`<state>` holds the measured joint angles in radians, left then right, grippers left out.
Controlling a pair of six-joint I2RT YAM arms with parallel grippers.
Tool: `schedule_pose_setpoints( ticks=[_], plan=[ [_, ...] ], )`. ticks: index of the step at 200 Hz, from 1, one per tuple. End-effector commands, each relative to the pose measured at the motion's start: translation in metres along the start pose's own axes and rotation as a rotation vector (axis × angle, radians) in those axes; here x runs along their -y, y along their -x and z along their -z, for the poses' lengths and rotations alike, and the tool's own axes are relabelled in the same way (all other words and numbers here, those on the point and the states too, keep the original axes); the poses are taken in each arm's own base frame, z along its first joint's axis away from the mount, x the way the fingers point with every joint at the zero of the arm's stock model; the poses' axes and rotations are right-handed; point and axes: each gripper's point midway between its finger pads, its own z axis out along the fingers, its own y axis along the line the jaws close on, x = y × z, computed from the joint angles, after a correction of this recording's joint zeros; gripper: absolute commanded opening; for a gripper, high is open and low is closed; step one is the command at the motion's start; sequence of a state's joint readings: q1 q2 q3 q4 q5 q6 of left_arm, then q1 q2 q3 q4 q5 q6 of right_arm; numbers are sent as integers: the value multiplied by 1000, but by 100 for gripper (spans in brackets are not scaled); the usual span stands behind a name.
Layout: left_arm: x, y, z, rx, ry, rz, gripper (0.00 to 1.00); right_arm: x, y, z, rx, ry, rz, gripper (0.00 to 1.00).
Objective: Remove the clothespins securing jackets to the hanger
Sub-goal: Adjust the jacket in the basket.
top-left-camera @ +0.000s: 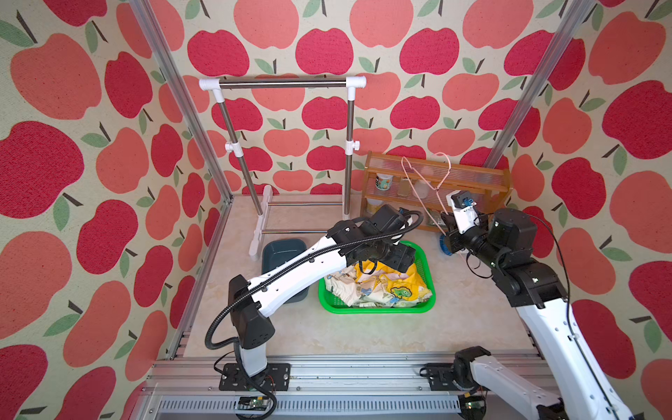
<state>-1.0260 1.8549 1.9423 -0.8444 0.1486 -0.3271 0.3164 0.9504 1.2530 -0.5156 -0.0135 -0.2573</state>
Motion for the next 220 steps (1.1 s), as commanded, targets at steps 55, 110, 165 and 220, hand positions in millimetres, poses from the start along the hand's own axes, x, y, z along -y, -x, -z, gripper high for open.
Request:
schedule_pose_setpoints(
  ticks=[55,110,165,220],
  plan=[
    [4,-69,-108,-279,-54,-28,75,21,9,24,18,-27,-39,0],
    [-78,-116,-145,-330,239,52,63,7,1,29,21,31,-68,0],
    [-90,-109,-155,-290,331,45,62,-3,2,29,37,86,-99,0],
    [-46,-16,-49,-64,183,63,100,-5,8,25,55,114,-98,0]
  ],
)
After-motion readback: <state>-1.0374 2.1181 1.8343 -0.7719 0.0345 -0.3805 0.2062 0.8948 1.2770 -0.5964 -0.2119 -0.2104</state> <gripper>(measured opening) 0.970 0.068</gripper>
